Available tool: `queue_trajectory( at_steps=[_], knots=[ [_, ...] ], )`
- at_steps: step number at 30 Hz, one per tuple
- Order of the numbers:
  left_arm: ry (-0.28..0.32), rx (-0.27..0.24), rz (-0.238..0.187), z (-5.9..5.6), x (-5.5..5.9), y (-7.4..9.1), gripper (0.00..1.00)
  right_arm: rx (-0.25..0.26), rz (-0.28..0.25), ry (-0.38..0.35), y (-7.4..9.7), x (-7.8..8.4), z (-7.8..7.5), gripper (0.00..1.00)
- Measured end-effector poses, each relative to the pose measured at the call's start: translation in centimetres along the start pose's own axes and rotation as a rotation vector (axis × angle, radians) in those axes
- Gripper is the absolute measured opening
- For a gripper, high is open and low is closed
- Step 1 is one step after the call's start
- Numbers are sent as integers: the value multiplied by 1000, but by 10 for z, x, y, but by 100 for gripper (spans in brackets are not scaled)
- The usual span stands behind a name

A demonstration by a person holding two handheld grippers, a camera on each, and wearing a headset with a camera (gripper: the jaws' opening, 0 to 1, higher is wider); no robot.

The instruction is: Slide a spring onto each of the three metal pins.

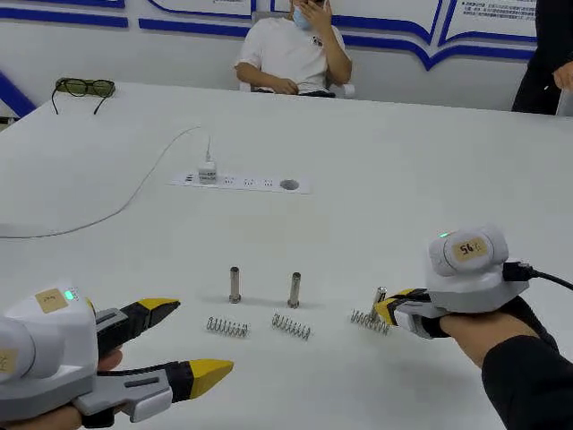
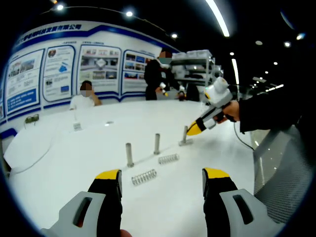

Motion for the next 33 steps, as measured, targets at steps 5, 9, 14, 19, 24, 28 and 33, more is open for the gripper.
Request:
queue_trajectory(
  at_steps=[5,9,14,19,24,28,33],
  knots=[
    [0,2,2,-1,1,-1,67,-16,10,14,0,4,1,11],
    [-1,6,4,-3,1,-2,67,-35,10,37,0,4,3,13],
    [-2,8,6,-4,1,-1,67,-60,37,68,-3,7,2,17],
    [3,7,10,-4,3,-1,67,-79,62,87,-5,9,1,17],
    [7,10,12,-4,4,-2,67,-100,86,129,-9,10,3,18],
    [11,14,14,-4,5,-4,67,-112,103,149,-13,11,4,18],
    [13,17,17,-5,6,-4,67,-122,124,170,-15,14,5,17]
  ],
)
Point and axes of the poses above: the centre of the closed fingertips' face, and the gripper's own axes: y roughly backward along the fingers, z roughly to its left, x roughly out of its underside, the point moved 7 cm from there along y, roughly backward along the fingers, and after that the axes turned 12 degrees about z, right-handed, at the moved point
